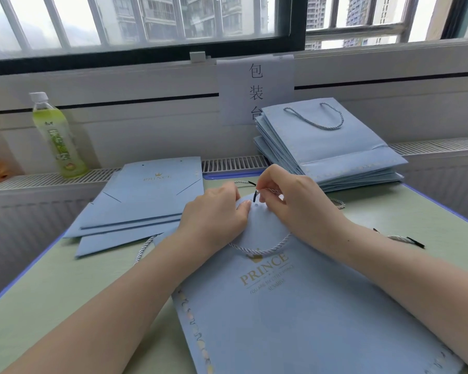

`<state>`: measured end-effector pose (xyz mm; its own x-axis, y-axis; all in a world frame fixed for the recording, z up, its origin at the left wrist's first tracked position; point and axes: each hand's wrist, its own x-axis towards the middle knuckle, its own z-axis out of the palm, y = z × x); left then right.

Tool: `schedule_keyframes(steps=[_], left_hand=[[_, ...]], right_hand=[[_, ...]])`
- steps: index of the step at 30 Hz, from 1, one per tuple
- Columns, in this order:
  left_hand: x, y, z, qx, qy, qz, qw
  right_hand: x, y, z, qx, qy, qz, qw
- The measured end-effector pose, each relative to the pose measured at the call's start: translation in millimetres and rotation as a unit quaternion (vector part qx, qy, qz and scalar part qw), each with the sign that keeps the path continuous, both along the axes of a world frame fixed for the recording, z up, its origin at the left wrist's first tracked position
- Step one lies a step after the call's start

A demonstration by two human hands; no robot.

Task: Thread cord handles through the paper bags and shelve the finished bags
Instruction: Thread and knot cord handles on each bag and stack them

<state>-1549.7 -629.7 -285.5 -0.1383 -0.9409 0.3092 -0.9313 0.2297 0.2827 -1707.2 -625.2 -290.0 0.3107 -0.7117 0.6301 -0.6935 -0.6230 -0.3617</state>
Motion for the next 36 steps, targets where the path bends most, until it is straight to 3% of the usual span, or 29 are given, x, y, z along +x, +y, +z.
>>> schedule_keyframes(steps=[17,20,21,23,25,36], left_hand=[[0,1,-1,-0.032,0.004,-0.006,0.999],[1,-1,4,0.005,0.073,-0.024,0.997],[4,-3,8,0.052,0.145,-0.034,0.988],[13,-4,20,0.179,0.302,-0.041,0.935],[25,-6,30,0.269,0.387,-0.04,0.881],[32,-5,26,0.444,0.426,-0.117,0.78]], right_hand=[[-5,2,4,-0.013,0.099,-0.028,0.995],[-6,-1,2,-0.021,0.118,-0.017,0.993],[-6,-2,2,-0.017,0.112,-0.01,0.994],[-6,-5,2,-0.007,0.087,0.016,0.996],[-5,-6,4,0.001,0.06,0.049,0.997],[7,-3,-7,-0.018,0.041,0.084,0.995]])
